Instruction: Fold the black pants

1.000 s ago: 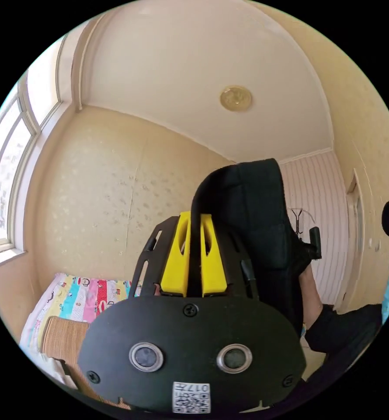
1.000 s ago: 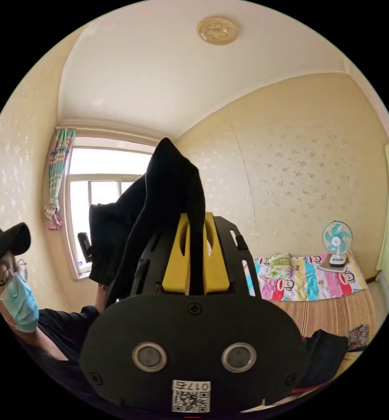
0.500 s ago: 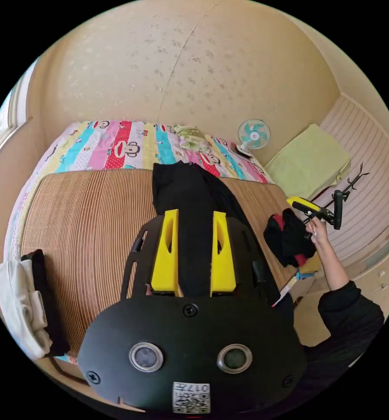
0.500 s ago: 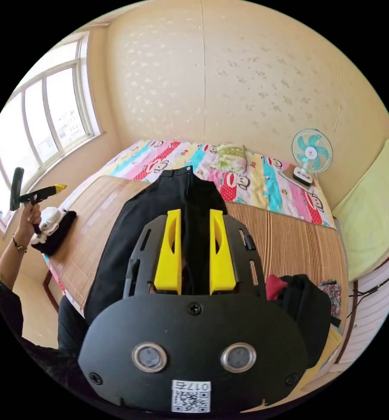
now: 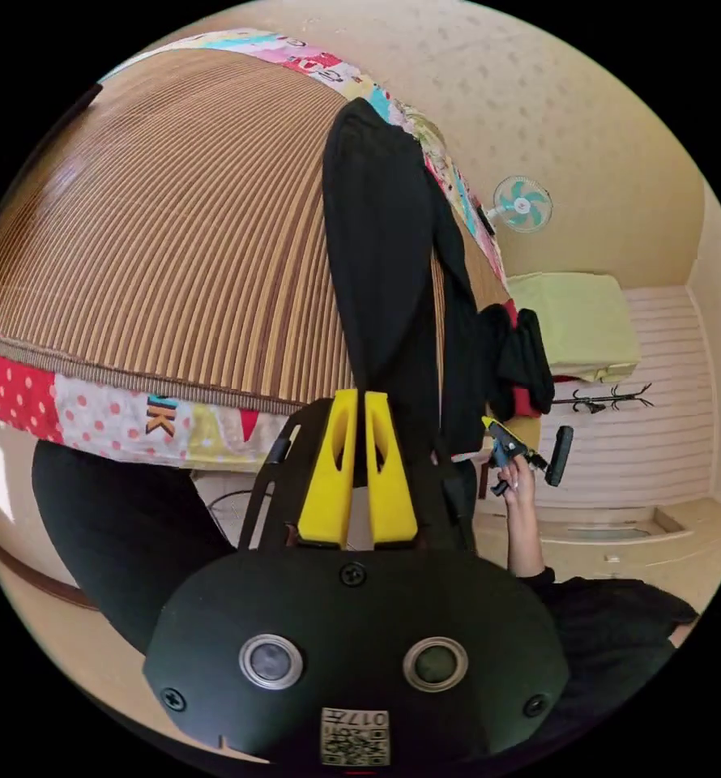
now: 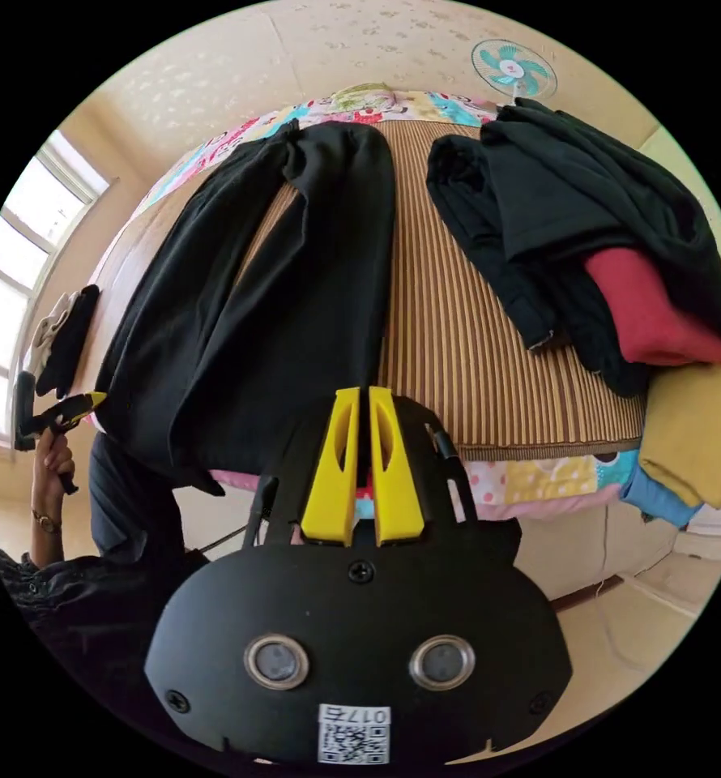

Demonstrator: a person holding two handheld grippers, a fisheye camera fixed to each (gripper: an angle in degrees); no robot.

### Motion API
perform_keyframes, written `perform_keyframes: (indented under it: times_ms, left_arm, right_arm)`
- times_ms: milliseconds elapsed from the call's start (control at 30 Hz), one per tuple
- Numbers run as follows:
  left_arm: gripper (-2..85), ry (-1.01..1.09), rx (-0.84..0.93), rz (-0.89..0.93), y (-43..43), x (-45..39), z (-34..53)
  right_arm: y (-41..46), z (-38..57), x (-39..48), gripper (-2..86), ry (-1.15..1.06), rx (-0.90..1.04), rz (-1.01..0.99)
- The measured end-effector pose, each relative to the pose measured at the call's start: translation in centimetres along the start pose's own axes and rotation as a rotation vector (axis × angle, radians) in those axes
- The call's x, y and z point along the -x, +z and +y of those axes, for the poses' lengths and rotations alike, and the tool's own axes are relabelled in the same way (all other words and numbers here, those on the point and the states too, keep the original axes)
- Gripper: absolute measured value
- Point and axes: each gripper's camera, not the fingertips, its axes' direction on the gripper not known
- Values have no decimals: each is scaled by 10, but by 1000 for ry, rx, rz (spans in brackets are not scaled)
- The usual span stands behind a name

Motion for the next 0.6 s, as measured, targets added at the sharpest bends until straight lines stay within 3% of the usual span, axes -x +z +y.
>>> perform_keyframes:
  times_ms: [67, 167, 267, 333, 467, 600]
  left_arm:
    - [11, -62, -111, 53, -33, 14, 17]
    - [36, -180, -218, -93, -75, 28, 46]
    - [116, -182, -246, -135, -89, 29, 63]
    - [141, -131, -264, -122, -88, 8, 70]
    - [151, 83, -235, -25, -69, -69, 67]
    - [152, 304, -44, 311, -6, -153, 44]
  right_arm:
    - [-50, 26, -19, 31, 51, -109, -149]
    - [-90, 72, -56, 26, 143, -255, -224]
    - [-58, 95, -96, 24, 276, -55, 17]
    - [-60, 104, -103, 23, 309, -49, -43]
    - [-118, 114, -40, 19, 78, -283, -157]
    - [-133, 102, 32, 8, -225, -311, -416]
